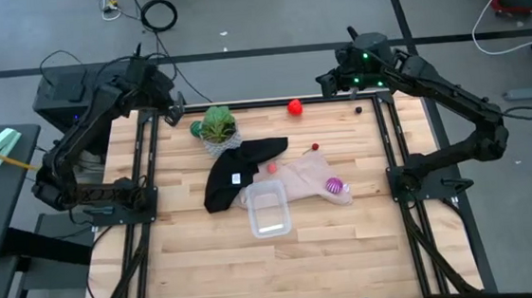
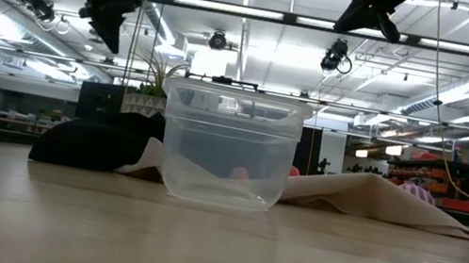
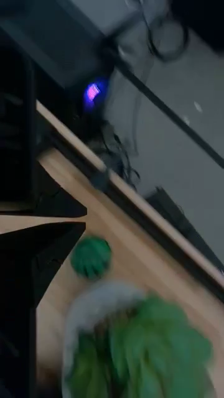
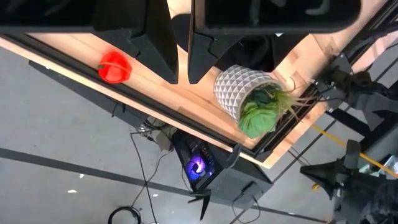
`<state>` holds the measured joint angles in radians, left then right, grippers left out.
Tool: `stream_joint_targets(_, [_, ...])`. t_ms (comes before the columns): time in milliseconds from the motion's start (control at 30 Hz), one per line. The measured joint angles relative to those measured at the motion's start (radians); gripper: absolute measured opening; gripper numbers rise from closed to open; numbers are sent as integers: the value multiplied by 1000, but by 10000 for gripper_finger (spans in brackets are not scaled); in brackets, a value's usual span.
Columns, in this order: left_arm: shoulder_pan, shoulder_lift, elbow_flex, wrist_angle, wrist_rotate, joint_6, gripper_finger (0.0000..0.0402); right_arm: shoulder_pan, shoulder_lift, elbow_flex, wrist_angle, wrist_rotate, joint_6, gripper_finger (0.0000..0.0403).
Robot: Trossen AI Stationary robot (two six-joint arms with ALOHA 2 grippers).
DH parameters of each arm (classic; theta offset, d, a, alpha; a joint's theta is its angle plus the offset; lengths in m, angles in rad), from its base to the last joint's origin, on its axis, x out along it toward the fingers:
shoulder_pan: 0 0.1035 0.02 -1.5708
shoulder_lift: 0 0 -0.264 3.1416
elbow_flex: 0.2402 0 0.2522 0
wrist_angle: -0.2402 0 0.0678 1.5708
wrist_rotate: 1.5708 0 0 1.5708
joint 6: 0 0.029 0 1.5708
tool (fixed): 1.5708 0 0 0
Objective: Pick and placing Produce into tupperware
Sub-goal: Put the watermelon into the transparent container
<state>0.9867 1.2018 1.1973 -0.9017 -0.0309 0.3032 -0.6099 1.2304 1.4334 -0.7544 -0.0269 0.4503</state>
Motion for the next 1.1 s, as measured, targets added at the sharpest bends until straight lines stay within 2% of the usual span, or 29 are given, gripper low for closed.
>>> stream_joint_targets(133, [-112, 0, 0, 36, 81, -33, 39, 0, -5, -1, 0, 4, 0, 42])
stream_joint_targets(333, [-223, 6, 1, 133, 81, -87, 51, -5, -15, -1, 2, 11, -4, 42])
stream_joint_targets(567, [-208, 24, 2, 93, 70, -137, 62, -5, -27, 0, -2, 11, -8, 42])
stream_joint_targets(667, [-217, 24, 2, 83, 102, -163, 69, -4, -34, 0, -5, 11, -8, 42])
stream_joint_targets(1100, [-203, 23, 2, 80, 103, -161, 102, -2, -45, -1, -13, 11, -8, 42])
